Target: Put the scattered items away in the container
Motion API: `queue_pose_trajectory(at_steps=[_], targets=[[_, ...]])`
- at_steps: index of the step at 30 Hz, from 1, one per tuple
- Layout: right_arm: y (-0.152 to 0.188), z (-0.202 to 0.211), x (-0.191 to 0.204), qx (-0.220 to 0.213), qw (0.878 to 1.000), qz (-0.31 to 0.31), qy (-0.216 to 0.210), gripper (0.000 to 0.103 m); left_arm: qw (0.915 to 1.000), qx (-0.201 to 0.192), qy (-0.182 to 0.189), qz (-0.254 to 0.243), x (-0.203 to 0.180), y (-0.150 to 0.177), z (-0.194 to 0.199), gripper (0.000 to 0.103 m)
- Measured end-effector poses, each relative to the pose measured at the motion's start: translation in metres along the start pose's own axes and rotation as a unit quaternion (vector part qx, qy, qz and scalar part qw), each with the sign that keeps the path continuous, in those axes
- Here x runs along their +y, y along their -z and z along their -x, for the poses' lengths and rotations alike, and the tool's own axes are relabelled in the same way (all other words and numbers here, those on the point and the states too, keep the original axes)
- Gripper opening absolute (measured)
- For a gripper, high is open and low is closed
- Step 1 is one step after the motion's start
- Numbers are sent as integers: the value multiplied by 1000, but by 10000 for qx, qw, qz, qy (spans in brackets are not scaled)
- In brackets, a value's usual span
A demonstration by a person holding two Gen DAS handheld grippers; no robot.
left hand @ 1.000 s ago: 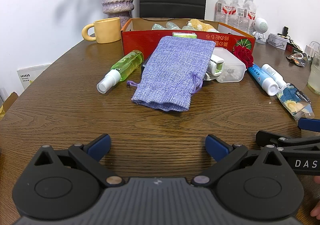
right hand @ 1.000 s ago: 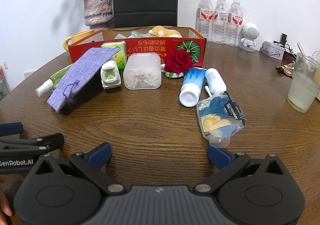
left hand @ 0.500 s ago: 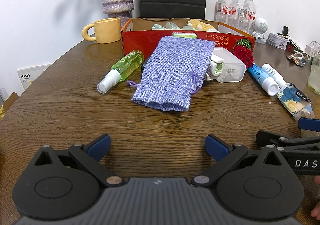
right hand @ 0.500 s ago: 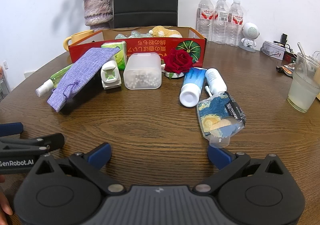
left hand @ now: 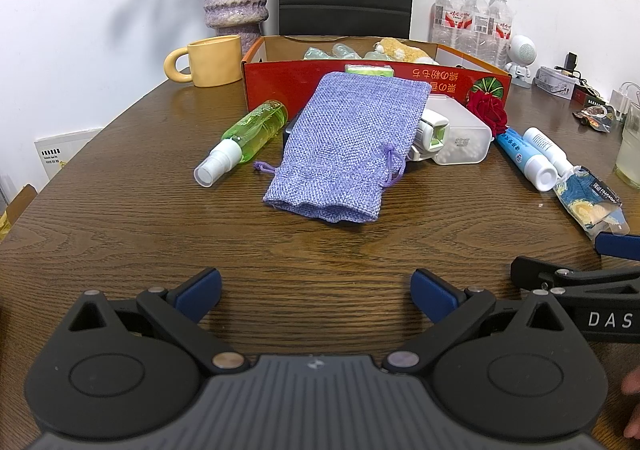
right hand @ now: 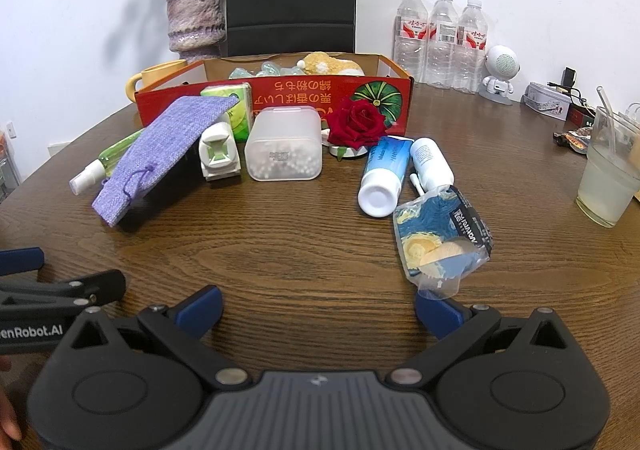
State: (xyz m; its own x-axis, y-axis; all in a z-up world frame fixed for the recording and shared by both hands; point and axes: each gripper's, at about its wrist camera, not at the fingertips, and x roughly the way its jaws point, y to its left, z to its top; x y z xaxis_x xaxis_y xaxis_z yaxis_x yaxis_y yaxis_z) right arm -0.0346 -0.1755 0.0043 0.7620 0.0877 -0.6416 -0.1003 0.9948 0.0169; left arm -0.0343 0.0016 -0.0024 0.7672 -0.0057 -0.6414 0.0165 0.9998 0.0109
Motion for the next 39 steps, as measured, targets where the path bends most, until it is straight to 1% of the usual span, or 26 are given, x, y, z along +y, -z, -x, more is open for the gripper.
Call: queue_pose_trajectory(at_steps=[3,7,8,9,10,12,13,14,16,17,18,19,21,22,23,24,25,26,27,28,29,31,33,35,39], targets=[[-1,-1,0,1,10000,-6,8,103,10000,-1,14,-10,0,-1,-1,103],[2,5,-3,43,9999,67,-92,103,10000,-11,42,-26,0,0,0,103],[5,10,-5,16,9999,62,-106,99,10000,-25,63,-65,0,0,1,103],[8,15,-8,-13,9999,54,-113,94,9998,-48,149,-117,-2,1,3,103],[9,21,-12,-62,9999,36,-91,91,9995,-72,259,-170,-3,1,6,103],[10,34,-23,-244,9997,20,11,90,9984,-159,447,-292,-8,-1,11,103],[7,38,-29,-330,9994,4,128,90,9977,-237,512,-366,-11,-4,14,103],[3,41,-35,-413,9989,-20,243,89,9969,-344,527,-469,-15,-9,16,103],[-9,40,-47,-512,9980,-129,354,88,9959,-533,422,-603,-21,-22,13,103],[-15,35,-54,-499,9979,-187,361,84,9958,-560,367,-628,-22,-30,7,103],[-21,29,-59,-481,9979,-243,370,75,9958,-562,321,-647,-22,-38,-1,103],[-26,23,-64,-440,9979,-297,380,71,9961,-513,318,-647,-22,-44,-9,103],[-32,10,-73,-328,9977,-506,310,48,9973,-286,326,-589,-22,-55,-29,101],[-34,4,-79,-258,9973,-633,262,43,9978,-163,299,-566,-22,-59,-38,98],[-36,-3,-84,-181,9967,-758,207,31,9978,-73,206,-627,-24,-59,-45,96],[-36,-8,-88,-92,9962,-861,129,20,9970,-45,89,-774,-27,-58,-50,88],[-35,-10,-91,-45,9958,-910,62,19,9961,-60,18,-882,-29,-56,-51,77],[-33,-12,-92,-7,9955,-945,5,18,9961,-56,22,-876,-28,-55,-50,70],[-32,-11,-92,-11,9957,-927,-14,14,9965,-41,47,-835,-27,-55,-48,54],[-32,-9,-90,-37,9959,-905,-24,10,9968,-26,72,-793,-26,-55,-46,47],[-31,-7,-88,-72,9961,-881,-33,6,9969,-46,67,-788,-26,-55,-43,43],[-29,5,-83,-204,9964,-821,-49,4,9967,-114,32,-807,-26,-55,-35,17],[-29,17,-78,-354,9962,-793,-74,4,9970,-153,117,-753,-25,-56,-25,14],[-30,30,-75,-497,9955,-794,-149,4,9974,-245,292,-617,-20,-59,-10,12],[-40,66,-70,-883,9923,-772,-387,4,9951,-607,689,-375,-12,-71,30,11]])
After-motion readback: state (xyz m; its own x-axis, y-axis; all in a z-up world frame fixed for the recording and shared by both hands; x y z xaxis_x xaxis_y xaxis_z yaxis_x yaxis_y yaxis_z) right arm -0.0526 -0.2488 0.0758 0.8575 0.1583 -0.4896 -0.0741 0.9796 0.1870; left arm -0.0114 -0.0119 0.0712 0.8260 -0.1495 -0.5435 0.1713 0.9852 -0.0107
